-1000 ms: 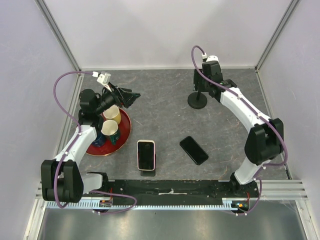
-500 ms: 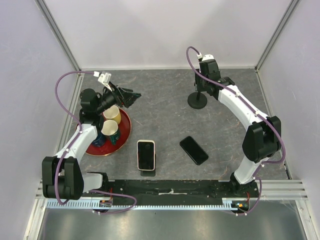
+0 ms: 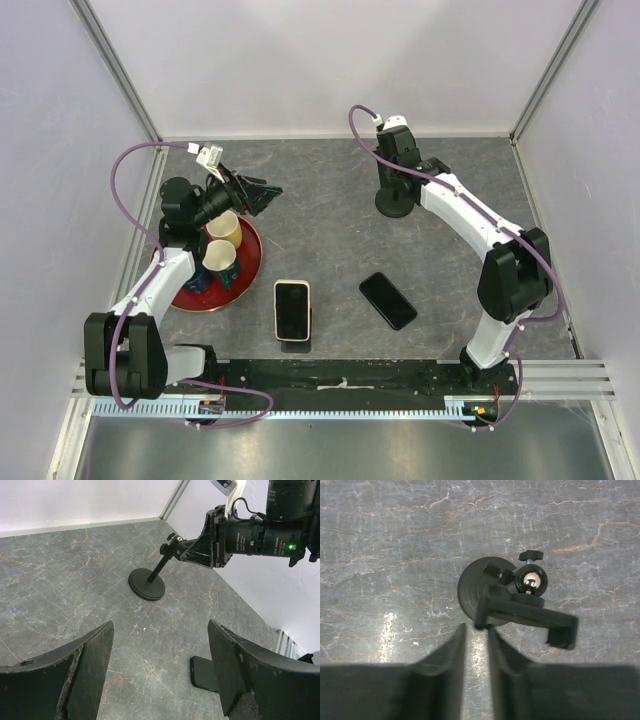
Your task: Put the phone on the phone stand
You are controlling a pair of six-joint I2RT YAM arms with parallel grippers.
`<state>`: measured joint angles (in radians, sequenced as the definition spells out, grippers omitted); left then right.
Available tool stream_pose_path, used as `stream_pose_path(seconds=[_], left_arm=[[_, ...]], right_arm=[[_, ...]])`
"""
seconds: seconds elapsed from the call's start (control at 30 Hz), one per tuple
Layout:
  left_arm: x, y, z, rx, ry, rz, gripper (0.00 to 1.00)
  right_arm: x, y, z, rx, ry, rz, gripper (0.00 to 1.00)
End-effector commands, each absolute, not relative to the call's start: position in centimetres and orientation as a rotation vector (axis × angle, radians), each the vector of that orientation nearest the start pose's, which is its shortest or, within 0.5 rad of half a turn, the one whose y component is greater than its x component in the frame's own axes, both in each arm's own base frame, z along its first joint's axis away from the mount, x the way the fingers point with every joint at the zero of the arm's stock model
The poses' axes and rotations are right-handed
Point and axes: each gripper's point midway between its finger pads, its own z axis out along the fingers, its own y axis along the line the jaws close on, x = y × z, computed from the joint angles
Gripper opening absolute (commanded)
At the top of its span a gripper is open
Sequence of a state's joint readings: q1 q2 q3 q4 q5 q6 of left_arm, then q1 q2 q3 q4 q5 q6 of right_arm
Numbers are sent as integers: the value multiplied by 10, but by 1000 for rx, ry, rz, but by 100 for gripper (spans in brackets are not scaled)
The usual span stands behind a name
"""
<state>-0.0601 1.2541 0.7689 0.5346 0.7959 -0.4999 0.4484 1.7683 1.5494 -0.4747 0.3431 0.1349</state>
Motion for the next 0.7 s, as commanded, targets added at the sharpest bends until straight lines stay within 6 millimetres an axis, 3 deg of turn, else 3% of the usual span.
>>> stream_pose_path(seconds=[0.0,0.07,0.3,0.37,0.47,0.5,0.53,0.67], left_arm=[[359,-161,292,344,1545,-1039,82],[359,-161,292,344,1545,-1039,82],[359,-161,292,344,1545,-1041,82],[359,-161,292,346,1546,-1039,82],[359,-161,292,347,1546,-1037,82],[359,-161,291,345,1548,-1039,82],[359,-161,291,345,1549,-1039,82],[358,-161,292,351,1545,-1039,82]], right_arm=[[464,160,203,-152,2181,-113,15],[464,164,206,-147,2168,-125,0],[445,194,222,-176,2103,-169,0],[440,197,222,-176,2103,-163,0],[434,185,232,-117,2085,-193,1],[432,177,242,-87,2062,-207,8],[429,171,244,-72,2056,-221,27],[427,148,258,-13,2036,-208,52]])
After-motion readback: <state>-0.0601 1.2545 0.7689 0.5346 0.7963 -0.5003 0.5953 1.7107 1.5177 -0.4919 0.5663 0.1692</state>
